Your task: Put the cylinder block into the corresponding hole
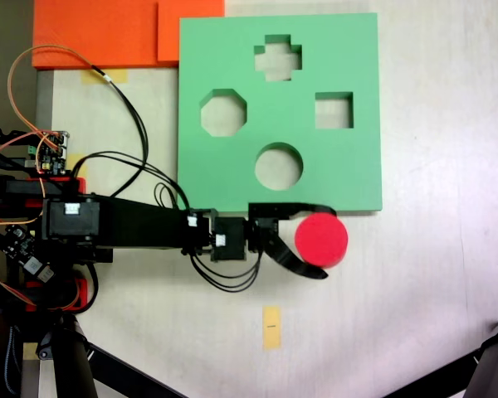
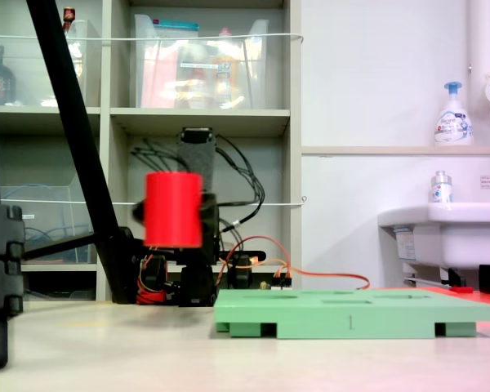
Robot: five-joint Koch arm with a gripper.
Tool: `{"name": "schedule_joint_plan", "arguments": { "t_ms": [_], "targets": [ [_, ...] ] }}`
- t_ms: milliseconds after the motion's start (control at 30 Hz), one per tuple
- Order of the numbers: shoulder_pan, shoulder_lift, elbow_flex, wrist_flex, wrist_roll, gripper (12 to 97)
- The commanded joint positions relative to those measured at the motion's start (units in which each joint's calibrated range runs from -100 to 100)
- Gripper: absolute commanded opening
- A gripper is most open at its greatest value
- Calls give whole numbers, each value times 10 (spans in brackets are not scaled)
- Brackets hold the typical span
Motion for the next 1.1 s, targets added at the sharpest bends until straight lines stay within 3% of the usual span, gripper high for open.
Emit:
{"name": "schedule_joint_plan", "arguments": {
  "t_ms": [0,200,567,1067],
  "targets": [
    [28,-74,-2,9,6,327],
    [77,-106,-88,11,13,330],
    [66,-247,-167,-4,14,344],
    [105,7,-135,65,38,346]
  ]
}}
